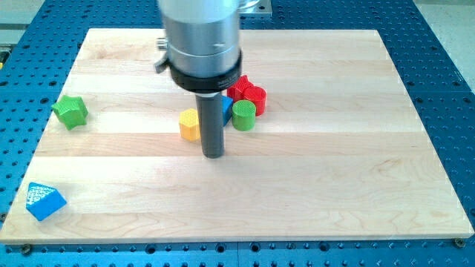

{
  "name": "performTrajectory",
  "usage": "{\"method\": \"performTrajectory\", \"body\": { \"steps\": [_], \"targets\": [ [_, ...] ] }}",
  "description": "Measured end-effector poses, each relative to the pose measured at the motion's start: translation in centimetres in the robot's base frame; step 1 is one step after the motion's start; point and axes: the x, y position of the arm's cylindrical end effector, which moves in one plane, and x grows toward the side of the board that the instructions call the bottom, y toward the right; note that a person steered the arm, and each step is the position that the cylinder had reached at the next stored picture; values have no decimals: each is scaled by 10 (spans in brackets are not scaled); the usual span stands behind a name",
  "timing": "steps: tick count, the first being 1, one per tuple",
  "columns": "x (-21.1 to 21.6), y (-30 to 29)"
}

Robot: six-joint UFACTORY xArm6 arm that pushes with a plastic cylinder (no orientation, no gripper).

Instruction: Move the yellow hexagon into the blue cube

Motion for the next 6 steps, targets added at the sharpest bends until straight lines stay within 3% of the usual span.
{"method": "performTrajectory", "body": {
  "steps": [1, 2, 3, 4, 5, 6],
  "targets": [
    [-8, -65],
    [-24, -73],
    [-24, 7],
    [-2, -18],
    [80, -48],
    [110, -191]
  ]
}}
